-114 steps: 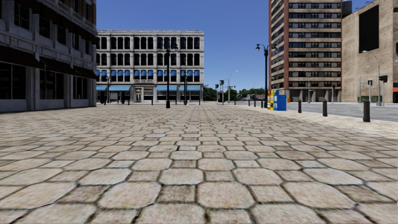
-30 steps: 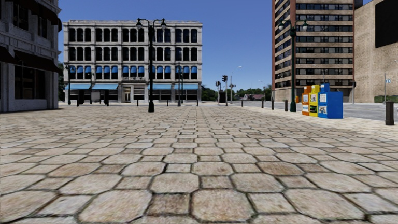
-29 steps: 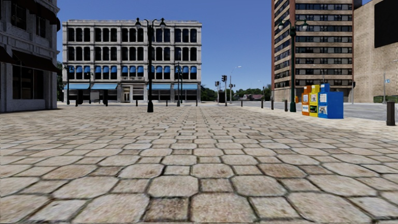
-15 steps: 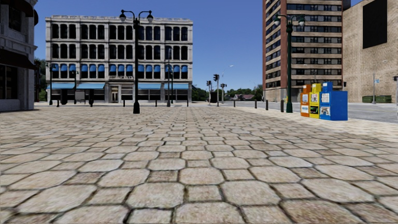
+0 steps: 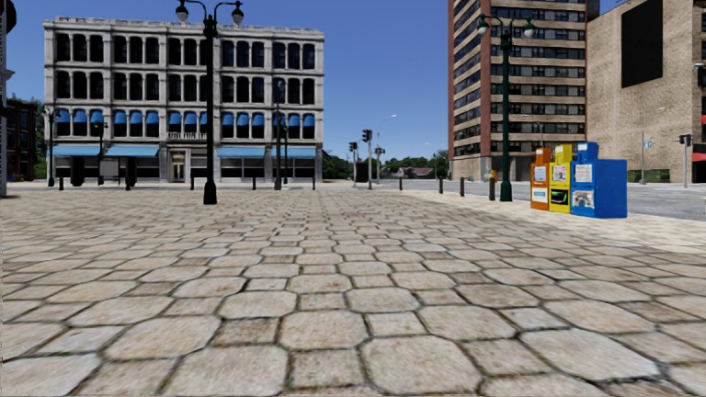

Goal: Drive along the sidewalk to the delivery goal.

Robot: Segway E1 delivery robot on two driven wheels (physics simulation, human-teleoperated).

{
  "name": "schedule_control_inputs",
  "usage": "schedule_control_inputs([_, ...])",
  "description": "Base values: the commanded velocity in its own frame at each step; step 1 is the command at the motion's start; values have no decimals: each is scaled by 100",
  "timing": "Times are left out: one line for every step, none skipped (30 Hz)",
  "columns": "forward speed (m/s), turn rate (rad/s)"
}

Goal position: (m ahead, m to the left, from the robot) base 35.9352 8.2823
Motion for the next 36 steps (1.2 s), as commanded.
schedule_control_inputs([200,-24])
schedule_control_inputs([200,-12])
schedule_control_inputs([200,0])
schedule_control_inputs([200,0])
schedule_control_inputs([200,0])
schedule_control_inputs([200,0])
schedule_control_inputs([200,0])
schedule_control_inputs([200,0])
schedule_control_inputs([200,0])
schedule_control_inputs([200,0])
schedule_control_inputs([200,0])
schedule_control_inputs([200,0])
schedule_control_inputs([200,0])
schedule_control_inputs([200,0])
schedule_control_inputs([200,0])
schedule_control_inputs([200,0])
schedule_control_inputs([200,0])
schedule_control_inputs([200,0])
schedule_control_inputs([200,0])
schedule_control_inputs([200,0])
schedule_control_inputs([200,0])
schedule_control_inputs([200,0])
schedule_control_inputs([200,0])
schedule_control_inputs([200,0])
schedule_control_inputs([200,0])
schedule_control_inputs([200,0])
schedule_control_inputs([200,0])
schedule_control_inputs([200,0])
schedule_control_inputs([200,0])
schedule_control_inputs([200,0])
schedule_control_inputs([200,0])
schedule_control_inputs([200,0])
schedule_control_inputs([200,0])
schedule_control_inputs([200,0])
schedule_control_inputs([200,0])
schedule_control_inputs([200,0])
